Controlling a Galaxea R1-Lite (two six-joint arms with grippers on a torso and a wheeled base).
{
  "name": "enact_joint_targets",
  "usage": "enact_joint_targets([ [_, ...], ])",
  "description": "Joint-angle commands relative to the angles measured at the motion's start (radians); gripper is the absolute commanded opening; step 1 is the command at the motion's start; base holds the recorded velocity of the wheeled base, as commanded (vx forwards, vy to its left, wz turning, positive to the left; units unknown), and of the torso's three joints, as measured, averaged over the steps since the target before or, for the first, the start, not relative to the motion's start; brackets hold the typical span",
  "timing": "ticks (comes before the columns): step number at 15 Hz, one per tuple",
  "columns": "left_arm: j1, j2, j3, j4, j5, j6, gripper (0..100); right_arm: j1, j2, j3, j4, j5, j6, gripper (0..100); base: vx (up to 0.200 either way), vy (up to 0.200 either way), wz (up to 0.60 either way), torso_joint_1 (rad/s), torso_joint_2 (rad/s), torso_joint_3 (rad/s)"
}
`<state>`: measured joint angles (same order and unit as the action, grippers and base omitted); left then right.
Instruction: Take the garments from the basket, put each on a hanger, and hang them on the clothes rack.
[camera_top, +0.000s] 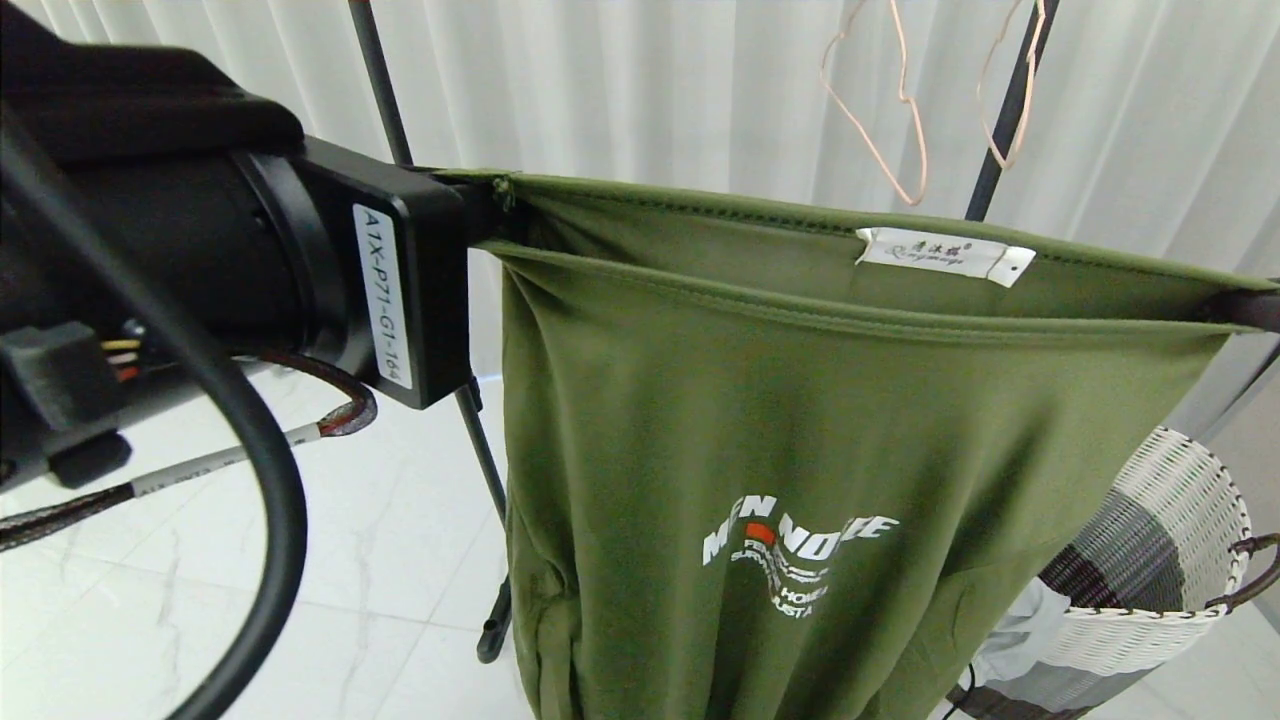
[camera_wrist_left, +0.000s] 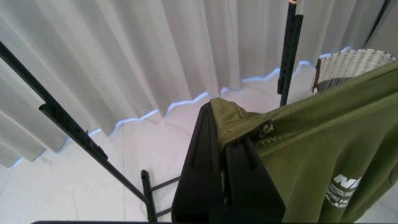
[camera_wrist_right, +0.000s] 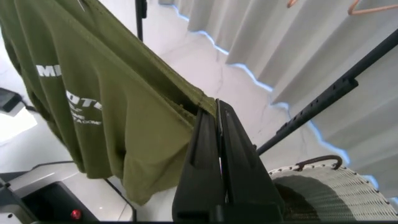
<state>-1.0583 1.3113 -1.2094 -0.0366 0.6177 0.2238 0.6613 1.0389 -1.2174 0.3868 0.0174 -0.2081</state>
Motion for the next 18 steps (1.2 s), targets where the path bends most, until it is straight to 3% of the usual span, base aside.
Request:
enact_joint_targets([
  [1,0.000,0.002,-0.001,0.000,0.001,0.000,0,0.001,0.013,-0.007,-0.002,-0.001,-0.001,0,0.000,0.000,0.00,0.000,0.00,0.000],
  [4,0.000,0.002,-0.001,0.000,0.001,0.000,0,0.001,0.012,-0.002,0.000,-0.002,0.001,0,0.000,0.000,0.00,0.000,0.00,0.000],
  [5,0.000,0.002,-0.002,0.000,0.001,0.002,0,0.001,0.012,-0.002,0.000,-0.002,0.001,100,0.000,0.000,0.00,0.000,0.00,0.000],
  [11,0.015,0.005,0.014,0.000,0.007,0.000,0,-0.002,-0.031,0.055,0.001,-0.004,-0.001,100,0.000,0.000,0.00,0.000,0.00,0.000],
  [15,0.070,0.002,0.030,-0.003,0.005,0.048,0,-0.140,-0.028,0.053,0.027,-0.073,-0.002,100,0.000,0.000,0.00,0.000,0.00,0.000],
  [18,0.080,0.003,0.028,-0.003,0.005,0.051,0,-0.167,-0.028,0.053,0.027,-0.073,-0.004,100,0.000,0.000,0.00,0.000,0.00,0.000],
])
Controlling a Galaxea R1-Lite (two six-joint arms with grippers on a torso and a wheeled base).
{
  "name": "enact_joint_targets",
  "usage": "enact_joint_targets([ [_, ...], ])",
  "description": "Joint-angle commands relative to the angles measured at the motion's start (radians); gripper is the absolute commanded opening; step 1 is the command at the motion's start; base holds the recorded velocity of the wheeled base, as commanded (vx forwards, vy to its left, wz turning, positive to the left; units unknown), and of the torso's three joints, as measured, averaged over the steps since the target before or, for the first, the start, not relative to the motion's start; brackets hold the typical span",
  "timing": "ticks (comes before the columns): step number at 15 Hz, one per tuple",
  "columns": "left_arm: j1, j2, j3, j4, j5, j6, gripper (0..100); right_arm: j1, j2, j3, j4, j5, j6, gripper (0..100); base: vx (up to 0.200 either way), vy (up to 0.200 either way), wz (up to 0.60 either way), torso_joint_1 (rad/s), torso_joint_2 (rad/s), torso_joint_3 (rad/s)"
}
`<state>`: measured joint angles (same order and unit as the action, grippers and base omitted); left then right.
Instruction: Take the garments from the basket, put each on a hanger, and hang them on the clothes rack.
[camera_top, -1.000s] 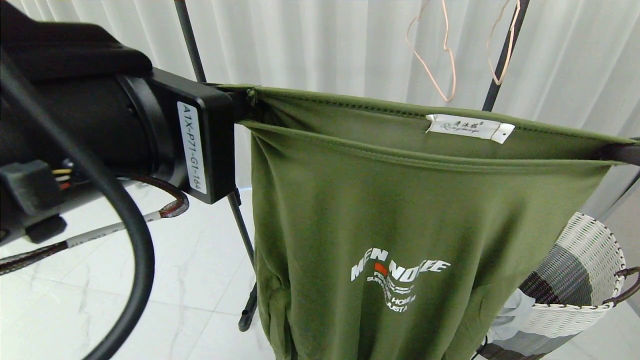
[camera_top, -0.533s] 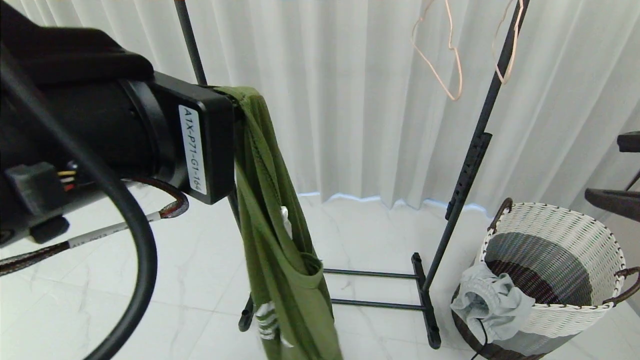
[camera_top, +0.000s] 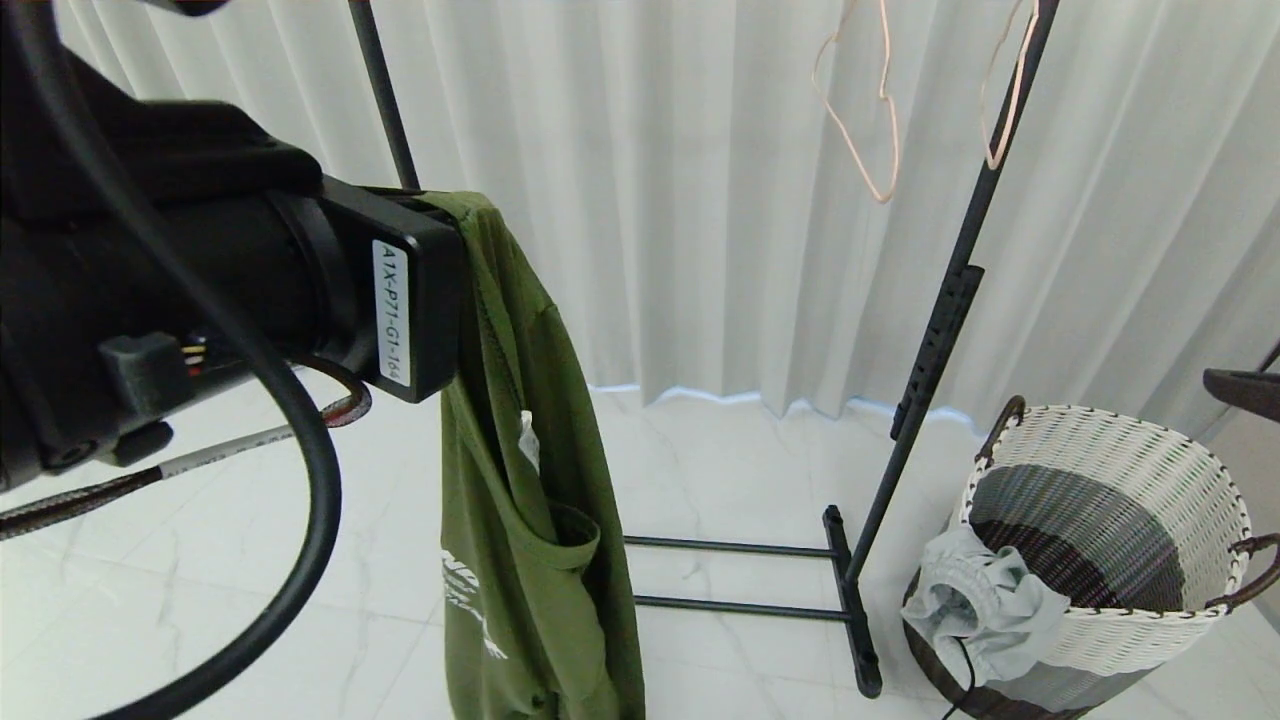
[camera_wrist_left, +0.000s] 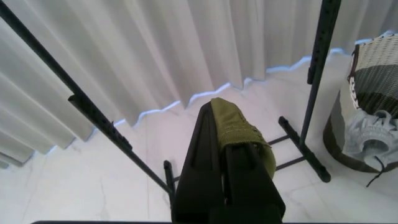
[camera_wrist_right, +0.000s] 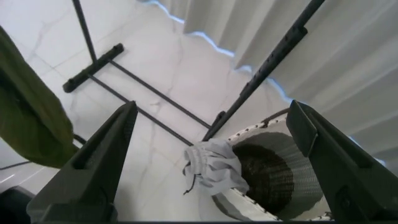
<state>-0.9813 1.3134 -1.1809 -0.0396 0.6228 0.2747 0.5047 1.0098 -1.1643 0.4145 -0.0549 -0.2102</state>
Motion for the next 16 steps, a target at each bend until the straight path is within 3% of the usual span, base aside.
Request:
enact_joint_targets([
  [1,0.003,0.001,0.001,0.000,0.000,0.001,0,-0.009,0.001,0.000,0.000,0.000,-0.001,100,0.000,0.200,0.00,0.002,0.00,0.007],
  [9,0.035,0.000,0.009,0.000,0.000,0.001,0,-0.011,0.000,0.000,0.000,0.000,-0.001,100,0.000,0.200,0.00,0.004,0.00,0.006],
  [12,0.069,-0.002,0.030,0.000,-0.002,0.001,0,-0.012,0.000,0.000,0.000,-0.002,-0.001,100,0.000,0.000,0.00,0.000,0.00,0.000],
  [16,0.069,-0.002,0.032,0.000,-0.003,0.001,0,-0.025,0.000,0.000,0.000,-0.002,-0.001,100,0.200,0.000,0.00,-0.001,0.00,0.007],
])
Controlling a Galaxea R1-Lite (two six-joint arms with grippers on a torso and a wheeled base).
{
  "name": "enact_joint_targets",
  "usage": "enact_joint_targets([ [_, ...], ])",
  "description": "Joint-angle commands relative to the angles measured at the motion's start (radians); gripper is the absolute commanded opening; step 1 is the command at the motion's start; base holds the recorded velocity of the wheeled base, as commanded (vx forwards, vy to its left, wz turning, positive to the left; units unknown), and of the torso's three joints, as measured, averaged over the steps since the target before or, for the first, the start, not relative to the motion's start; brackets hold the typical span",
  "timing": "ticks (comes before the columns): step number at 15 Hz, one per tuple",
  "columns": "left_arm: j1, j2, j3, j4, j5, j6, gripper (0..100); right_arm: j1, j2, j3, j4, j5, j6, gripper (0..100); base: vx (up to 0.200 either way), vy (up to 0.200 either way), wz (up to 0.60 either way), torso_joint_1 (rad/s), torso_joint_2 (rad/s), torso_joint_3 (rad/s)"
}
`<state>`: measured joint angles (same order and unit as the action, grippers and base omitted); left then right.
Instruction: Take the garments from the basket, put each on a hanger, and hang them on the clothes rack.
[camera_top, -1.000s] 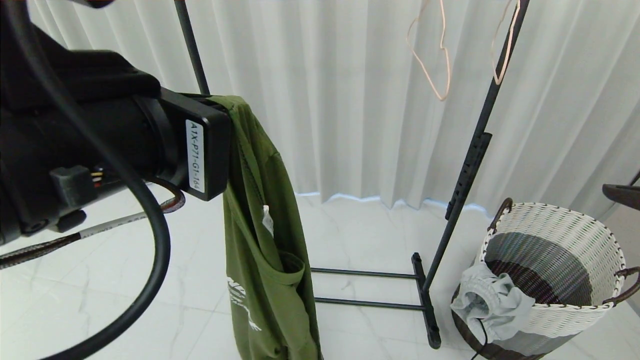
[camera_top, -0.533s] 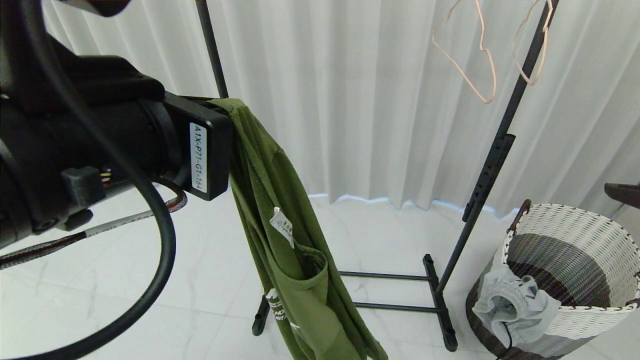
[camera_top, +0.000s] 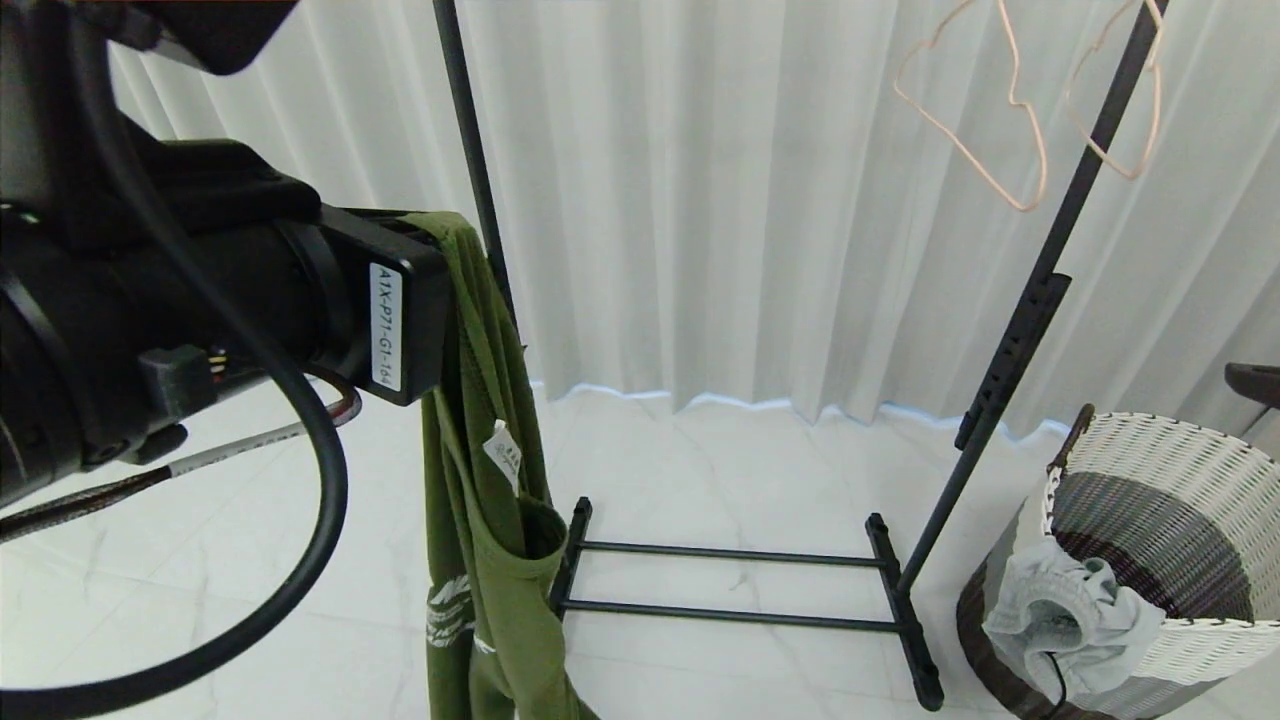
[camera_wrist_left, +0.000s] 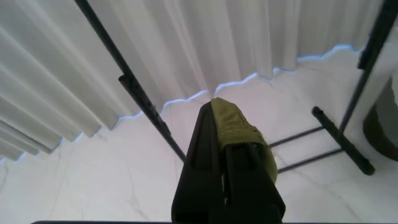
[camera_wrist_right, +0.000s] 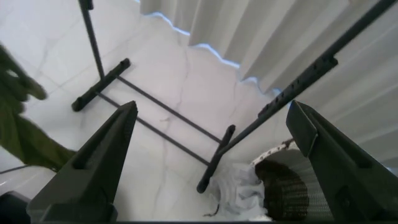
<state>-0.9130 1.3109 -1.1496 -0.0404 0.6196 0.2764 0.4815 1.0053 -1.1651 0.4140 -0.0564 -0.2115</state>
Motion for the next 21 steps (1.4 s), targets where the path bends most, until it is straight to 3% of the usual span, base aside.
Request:
enact_joint_targets([
  [1,0.000,0.001,0.001,0.001,0.000,0.000,0,-0.018,0.006,0.001,0.000,-0.002,0.000,100,0.200,0.000,0.00,-0.002,0.00,0.012],
  [4,0.000,0.007,0.002,0.001,-0.001,0.000,0,-0.112,0.012,0.005,-0.001,-0.017,-0.029,100,0.200,0.000,0.00,0.006,0.00,-0.001],
  [9,0.000,0.007,0.008,0.001,-0.001,0.001,0,-0.333,0.030,0.033,-0.008,-0.037,-0.138,100,0.000,0.000,0.00,0.000,0.00,0.000],
  [12,0.002,0.001,0.011,0.001,0.000,0.026,0,-0.343,0.012,0.074,-0.008,-0.031,-0.131,100,0.000,0.000,0.00,0.000,0.00,0.000],
  [15,0.005,-0.001,0.011,0.001,0.000,0.029,0,-0.343,0.009,0.094,-0.029,-0.019,-0.054,100,0.000,0.000,0.00,0.009,-0.04,-0.022],
  [21,0.008,-0.001,0.011,0.001,0.000,0.053,0,-0.343,0.010,0.091,-0.058,-0.019,-0.002,100,0.000,0.000,0.00,0.115,-0.38,-0.254],
])
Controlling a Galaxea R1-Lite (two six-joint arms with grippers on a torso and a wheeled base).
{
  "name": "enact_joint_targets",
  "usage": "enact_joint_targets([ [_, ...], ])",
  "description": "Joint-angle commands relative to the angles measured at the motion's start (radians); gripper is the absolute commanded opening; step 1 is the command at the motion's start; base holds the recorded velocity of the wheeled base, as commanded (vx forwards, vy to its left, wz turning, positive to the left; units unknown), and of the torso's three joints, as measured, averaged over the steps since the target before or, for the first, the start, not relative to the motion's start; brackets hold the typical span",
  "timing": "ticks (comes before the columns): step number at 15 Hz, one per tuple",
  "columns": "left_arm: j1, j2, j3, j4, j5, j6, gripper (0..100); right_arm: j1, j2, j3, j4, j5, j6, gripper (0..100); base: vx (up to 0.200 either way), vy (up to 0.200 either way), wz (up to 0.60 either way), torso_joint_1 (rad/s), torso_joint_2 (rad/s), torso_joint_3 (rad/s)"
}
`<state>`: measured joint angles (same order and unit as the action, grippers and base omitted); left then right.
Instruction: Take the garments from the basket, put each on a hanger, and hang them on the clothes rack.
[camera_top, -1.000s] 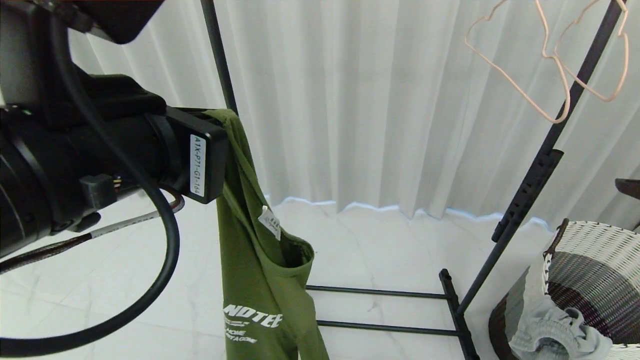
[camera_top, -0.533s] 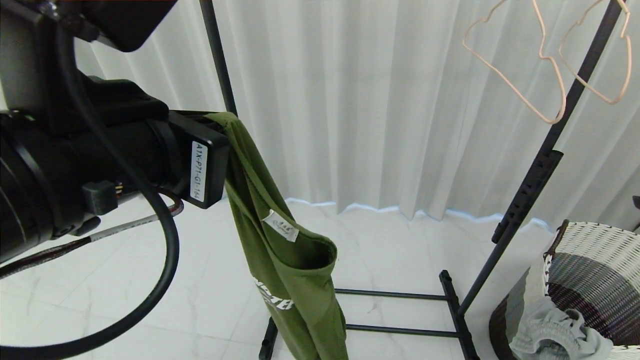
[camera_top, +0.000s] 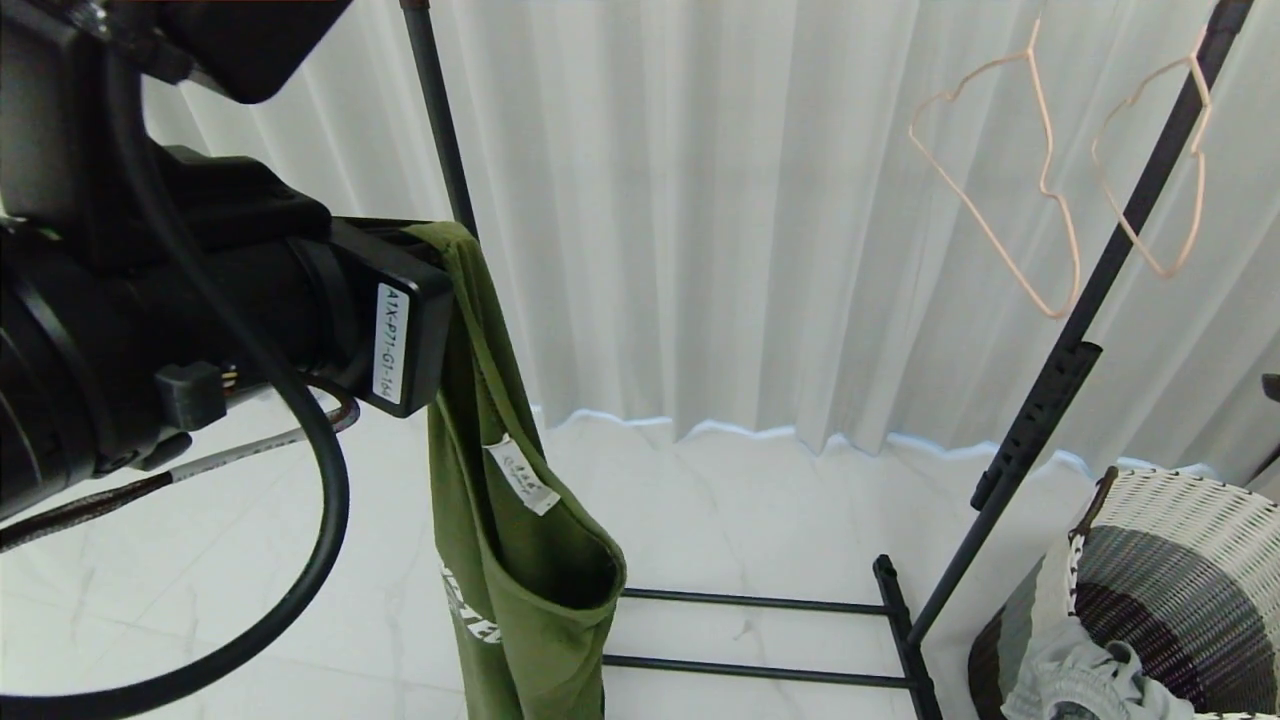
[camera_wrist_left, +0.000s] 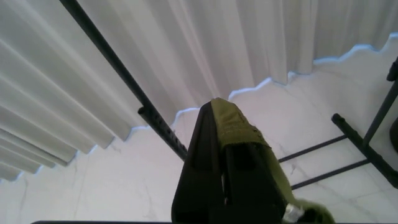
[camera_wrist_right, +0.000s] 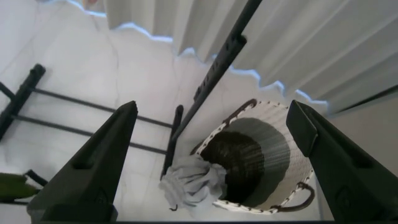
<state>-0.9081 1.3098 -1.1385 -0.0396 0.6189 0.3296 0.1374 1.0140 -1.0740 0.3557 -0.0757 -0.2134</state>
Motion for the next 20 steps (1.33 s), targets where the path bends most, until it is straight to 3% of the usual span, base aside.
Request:
enact_joint_targets([
  [1,0.011,0.000,0.000,0.000,0.001,0.000,0,0.001,0.001,0.002,-0.004,0.001,0.005,100,0.000,0.000,0.00,0.168,-0.46,-0.281],
  [16,0.017,0.006,0.002,0.000,0.001,0.002,0,-0.033,0.011,0.003,-0.004,-0.002,0.020,100,0.000,0.000,0.00,0.209,-0.48,-0.281],
  [20,0.017,0.006,0.002,0.001,0.002,0.002,0,-0.033,0.017,0.003,-0.004,-0.002,0.020,100,0.000,0.000,0.00,0.073,-0.16,-0.084],
])
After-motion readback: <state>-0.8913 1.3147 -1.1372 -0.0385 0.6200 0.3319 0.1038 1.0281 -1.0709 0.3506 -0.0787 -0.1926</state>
